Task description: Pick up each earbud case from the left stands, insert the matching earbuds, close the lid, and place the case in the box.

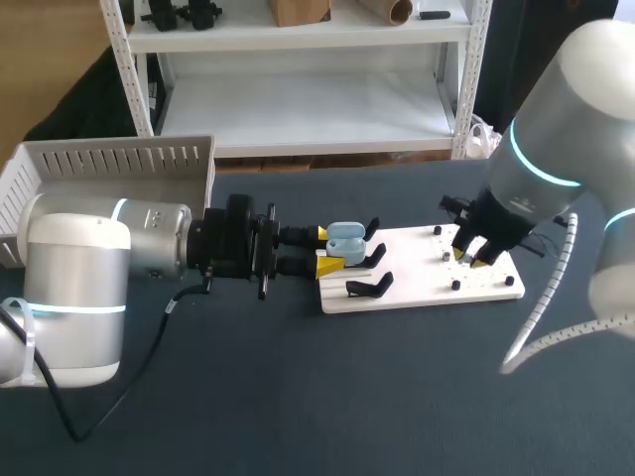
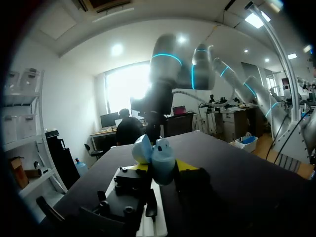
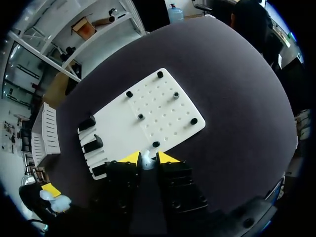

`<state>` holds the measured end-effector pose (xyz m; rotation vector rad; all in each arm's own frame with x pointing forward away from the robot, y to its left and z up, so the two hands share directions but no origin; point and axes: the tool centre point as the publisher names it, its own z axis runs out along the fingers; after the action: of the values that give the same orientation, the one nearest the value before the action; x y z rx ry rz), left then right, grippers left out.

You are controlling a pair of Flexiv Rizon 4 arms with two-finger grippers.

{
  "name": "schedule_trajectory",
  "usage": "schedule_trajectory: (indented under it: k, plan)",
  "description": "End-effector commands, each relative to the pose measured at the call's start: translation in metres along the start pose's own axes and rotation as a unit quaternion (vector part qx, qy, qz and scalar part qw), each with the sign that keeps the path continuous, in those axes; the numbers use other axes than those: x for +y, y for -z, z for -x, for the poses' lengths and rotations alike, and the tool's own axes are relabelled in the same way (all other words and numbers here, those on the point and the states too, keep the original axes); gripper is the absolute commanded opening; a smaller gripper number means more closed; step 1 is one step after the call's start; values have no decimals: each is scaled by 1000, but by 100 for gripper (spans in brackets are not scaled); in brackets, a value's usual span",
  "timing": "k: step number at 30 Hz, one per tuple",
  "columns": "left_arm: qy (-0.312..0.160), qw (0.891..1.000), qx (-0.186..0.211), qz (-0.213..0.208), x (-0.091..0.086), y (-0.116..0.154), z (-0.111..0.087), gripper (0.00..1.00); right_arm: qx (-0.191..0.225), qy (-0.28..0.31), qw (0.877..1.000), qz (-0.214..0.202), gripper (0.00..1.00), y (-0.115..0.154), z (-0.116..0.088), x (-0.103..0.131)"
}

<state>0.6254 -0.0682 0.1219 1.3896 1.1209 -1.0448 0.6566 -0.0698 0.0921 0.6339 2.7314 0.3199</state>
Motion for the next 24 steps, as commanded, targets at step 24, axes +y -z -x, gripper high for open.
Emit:
schedule_trajectory:
  k: [24]
  plan:
    - [-1, 1000, -1, 1, 0, 0, 0, 0, 29, 145, 988, -55, 0, 129, -56, 87]
